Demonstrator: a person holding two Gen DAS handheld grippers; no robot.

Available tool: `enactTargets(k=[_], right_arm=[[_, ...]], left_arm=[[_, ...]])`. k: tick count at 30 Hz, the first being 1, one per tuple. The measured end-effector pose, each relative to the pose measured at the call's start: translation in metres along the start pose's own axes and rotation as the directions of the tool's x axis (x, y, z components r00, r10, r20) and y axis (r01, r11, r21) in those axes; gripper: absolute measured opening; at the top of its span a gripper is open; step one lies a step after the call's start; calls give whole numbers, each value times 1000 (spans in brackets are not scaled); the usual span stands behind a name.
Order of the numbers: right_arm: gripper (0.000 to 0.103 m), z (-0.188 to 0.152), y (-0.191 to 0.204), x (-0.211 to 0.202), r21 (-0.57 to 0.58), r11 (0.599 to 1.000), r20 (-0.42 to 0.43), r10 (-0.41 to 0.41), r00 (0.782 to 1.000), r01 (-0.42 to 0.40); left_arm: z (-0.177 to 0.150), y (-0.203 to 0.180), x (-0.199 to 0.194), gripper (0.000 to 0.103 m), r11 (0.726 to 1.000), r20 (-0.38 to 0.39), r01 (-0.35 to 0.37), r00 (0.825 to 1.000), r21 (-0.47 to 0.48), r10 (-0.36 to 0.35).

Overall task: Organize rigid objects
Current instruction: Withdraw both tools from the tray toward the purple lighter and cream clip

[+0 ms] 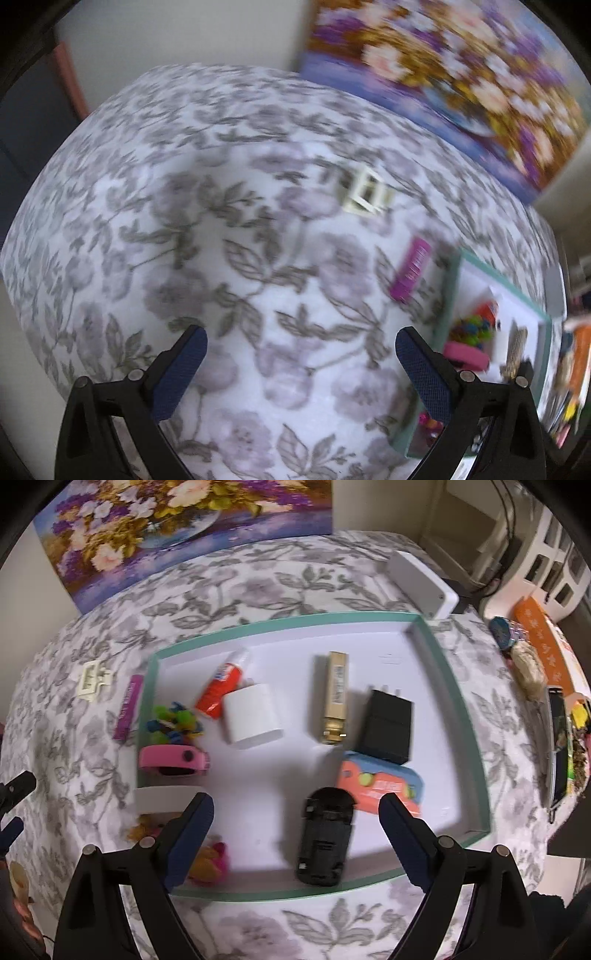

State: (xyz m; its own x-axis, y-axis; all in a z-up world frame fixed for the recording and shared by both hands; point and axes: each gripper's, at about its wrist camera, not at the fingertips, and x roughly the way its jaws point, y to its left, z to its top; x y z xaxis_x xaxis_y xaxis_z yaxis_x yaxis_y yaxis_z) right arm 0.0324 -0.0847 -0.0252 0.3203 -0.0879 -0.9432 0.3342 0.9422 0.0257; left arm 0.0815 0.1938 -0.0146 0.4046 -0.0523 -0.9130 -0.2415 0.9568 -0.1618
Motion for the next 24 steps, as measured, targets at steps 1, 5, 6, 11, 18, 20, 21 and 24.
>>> enactTargets(k=[1,5,6,11,18,20,21,24], right_arm=[[91,0,3,0,-2,1000,3,11,1000,-11],[91,-2,14,-1,-15,999,14,29,999,-29],[91,-2,17,-1,-20,999,16,34,999,-34],[91,-5,31,1,-44,998,-1,50,999,-50],[91,-5,61,-5,-107,990,17,91,996,-89],[91,-5,69,-5,-125,987,14,101,995,-99],[91,-5,71,-5,-135,986,12,105,994,-103],[91,-4,80,-3,-175,980,14,94,995,-90]], left_arm=[[2,6,0,103,1000,3,-2,1000,-19,2],[10,23,-2,103,998,14,-19,1000,-67,20],[11,26,-3,103,997,17,-23,1000,-74,24],[16,36,-4,103,996,24,-30,999,-90,32],[20,43,-1,103,995,18,-28,999,-99,30],[21,46,-1,103,994,18,-31,999,-104,33],[21,47,-1,103,994,19,-31,999,-108,34],[23,49,-1,103,991,22,-33,999,-126,36]])
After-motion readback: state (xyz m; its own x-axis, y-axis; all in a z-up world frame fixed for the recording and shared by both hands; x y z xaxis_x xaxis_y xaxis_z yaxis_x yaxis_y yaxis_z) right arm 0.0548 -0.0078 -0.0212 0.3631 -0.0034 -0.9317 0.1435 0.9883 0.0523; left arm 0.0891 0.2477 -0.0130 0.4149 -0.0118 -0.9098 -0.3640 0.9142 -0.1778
